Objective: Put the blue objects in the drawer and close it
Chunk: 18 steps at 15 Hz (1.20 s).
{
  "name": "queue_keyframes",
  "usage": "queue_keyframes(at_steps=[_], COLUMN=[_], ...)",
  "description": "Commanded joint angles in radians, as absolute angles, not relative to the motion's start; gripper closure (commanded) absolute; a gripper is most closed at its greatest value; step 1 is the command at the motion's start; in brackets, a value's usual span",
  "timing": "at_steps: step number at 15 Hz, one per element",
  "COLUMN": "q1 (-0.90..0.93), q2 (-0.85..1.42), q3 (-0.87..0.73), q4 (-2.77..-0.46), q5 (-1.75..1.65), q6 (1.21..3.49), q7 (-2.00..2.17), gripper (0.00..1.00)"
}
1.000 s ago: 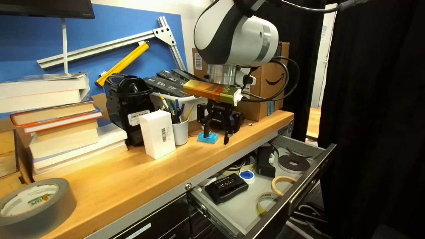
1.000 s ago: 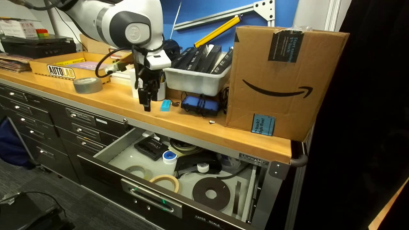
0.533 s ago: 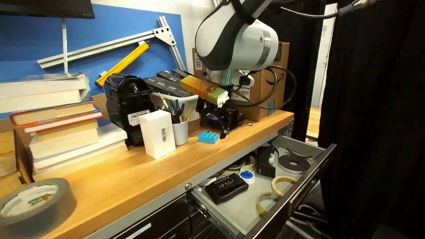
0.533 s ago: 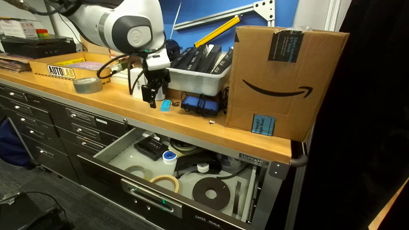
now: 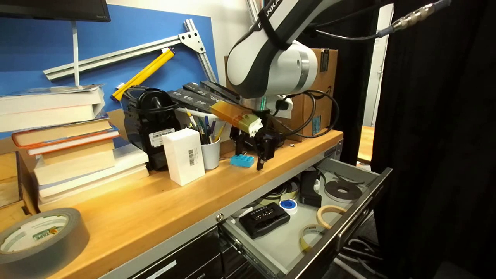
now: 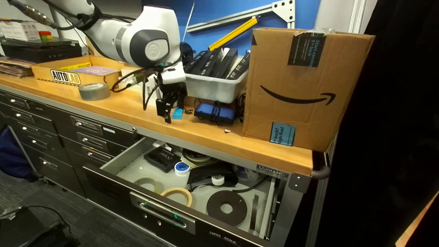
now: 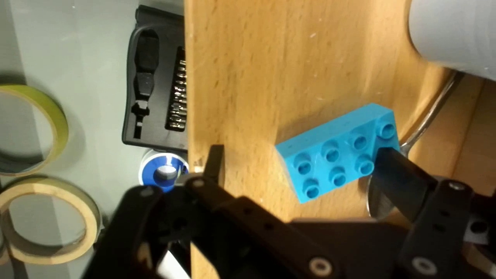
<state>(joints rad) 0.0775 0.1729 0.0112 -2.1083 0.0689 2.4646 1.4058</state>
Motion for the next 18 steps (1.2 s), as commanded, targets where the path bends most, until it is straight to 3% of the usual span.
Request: queue_keyframes(at_steps=[1,3,6,12,14,15,17,18], q1=[0.095,0.098,0.098,0.089,0.083,0.079,0.066,0.060], q2=[0.179,0.171,0.148,0.033,-0.026,-0.056,-0.114,-0.142], q3=[-0.005,-0.006,-0.005,0.008,0.013,0.015,0.021,0.024], q4=[-2.087,-2.090,-2.102,-2.207,-2.258,-2.289,-2.350,-2.379], q5=[0.017,-0.007,-0.031,-0.052,-0.056,-0.065,-0.061,-0.052], q6=[2.475,2.467,2.453,2.384,2.346,2.322,2.296,2.289], q7=[1.481,1.507,1.535,1.530,1.529,1.541,1.537,1.531], gripper=[0.31,0.38,0.64,0.78,0.92,0.87,0.91,0.88])
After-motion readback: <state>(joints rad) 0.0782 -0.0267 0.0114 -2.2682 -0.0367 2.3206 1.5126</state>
